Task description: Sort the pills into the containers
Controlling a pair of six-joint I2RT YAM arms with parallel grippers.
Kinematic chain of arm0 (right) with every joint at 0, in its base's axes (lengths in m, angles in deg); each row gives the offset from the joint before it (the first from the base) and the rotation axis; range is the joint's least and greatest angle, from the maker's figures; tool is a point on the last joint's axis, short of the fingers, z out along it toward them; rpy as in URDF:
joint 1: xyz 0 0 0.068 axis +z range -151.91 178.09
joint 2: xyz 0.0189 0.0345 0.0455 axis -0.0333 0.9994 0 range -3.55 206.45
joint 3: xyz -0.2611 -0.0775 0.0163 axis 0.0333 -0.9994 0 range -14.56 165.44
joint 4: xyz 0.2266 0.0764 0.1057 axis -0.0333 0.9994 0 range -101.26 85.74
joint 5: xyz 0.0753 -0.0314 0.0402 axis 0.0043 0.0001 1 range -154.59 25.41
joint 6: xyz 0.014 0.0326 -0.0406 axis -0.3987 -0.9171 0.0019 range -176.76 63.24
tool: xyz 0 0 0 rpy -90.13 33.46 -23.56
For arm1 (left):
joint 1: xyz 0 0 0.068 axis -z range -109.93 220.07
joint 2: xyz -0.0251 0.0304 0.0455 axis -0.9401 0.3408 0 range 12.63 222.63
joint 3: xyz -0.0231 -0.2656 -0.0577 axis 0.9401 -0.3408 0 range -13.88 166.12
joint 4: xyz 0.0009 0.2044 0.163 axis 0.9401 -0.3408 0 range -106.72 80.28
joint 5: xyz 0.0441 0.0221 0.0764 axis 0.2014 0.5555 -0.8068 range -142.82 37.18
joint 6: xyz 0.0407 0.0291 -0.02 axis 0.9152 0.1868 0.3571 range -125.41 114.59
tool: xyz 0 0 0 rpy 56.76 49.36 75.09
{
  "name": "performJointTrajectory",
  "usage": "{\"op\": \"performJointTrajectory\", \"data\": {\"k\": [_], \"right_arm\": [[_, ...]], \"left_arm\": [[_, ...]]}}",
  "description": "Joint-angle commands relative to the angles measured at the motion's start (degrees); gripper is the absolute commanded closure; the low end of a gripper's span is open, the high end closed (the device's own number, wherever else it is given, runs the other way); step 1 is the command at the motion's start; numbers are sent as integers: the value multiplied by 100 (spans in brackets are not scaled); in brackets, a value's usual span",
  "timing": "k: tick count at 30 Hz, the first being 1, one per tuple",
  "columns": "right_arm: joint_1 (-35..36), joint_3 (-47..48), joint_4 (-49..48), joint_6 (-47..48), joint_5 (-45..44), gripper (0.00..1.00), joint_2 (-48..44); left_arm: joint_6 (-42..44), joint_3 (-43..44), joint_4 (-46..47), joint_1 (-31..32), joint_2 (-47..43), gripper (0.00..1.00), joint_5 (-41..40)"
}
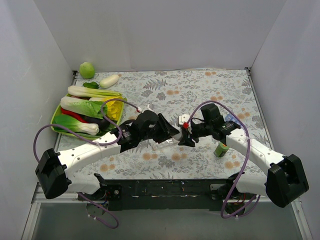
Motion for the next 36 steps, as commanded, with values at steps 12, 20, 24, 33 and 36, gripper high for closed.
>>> {"op": "performJointTrajectory", "data": {"k": [12,20,24,33,36], "right_arm": [[-77,-122,-164,-49,338,99,-94],[-156,-44,328,521,970,99,-77],[-173,-43,460,654,1050,99,-77],[-200,-61,575,829,1164,98,-120],[-191,-70,592,865,1217,98,-129]], "left_arm": [[1157,-1153,-11,-809,-1741,2,278],[4116,-1611,52,-1038,-2728,2,1252],[5639,-1593,191,-1029,-3044,2,1814],[8215,-2375,1537,-1029,-3661,2,3319],[8515,-2288,1493,-1029,-3302,2,3547]]}}
